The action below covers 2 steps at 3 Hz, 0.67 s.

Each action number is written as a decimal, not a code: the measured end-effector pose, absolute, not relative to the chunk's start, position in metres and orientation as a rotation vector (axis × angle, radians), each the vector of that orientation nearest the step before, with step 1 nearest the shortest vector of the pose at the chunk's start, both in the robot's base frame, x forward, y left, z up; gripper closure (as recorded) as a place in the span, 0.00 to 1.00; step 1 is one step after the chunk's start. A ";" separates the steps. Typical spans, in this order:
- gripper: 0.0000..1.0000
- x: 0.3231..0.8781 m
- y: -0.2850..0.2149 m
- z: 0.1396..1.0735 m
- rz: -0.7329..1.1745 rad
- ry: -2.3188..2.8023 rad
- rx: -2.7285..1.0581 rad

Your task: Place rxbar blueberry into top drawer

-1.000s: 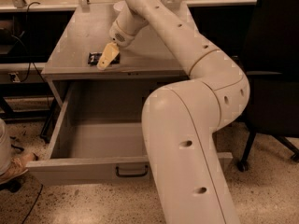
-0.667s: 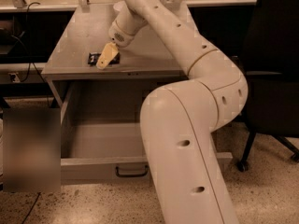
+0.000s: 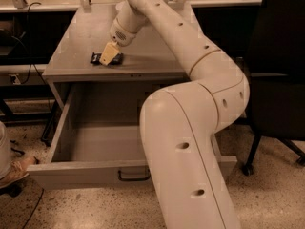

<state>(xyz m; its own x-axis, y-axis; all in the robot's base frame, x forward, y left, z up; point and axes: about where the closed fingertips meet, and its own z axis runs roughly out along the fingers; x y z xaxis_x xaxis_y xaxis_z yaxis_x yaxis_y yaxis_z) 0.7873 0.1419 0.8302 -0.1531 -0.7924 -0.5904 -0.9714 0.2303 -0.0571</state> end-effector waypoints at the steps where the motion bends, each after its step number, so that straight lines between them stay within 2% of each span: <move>1: 1.00 0.787 0.142 0.830 0.465 2.003 -1.614; 2: 1.00 0.776 0.126 0.882 0.399 1.952 -1.542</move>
Offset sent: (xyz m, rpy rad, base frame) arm -0.0622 -0.0392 0.1340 0.0773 -0.2497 -0.0883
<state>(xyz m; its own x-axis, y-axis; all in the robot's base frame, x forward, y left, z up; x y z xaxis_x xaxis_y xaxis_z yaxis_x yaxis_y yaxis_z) 0.7761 0.1263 0.8815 -0.1335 -0.7670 -0.6275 -0.9519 0.2754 -0.1342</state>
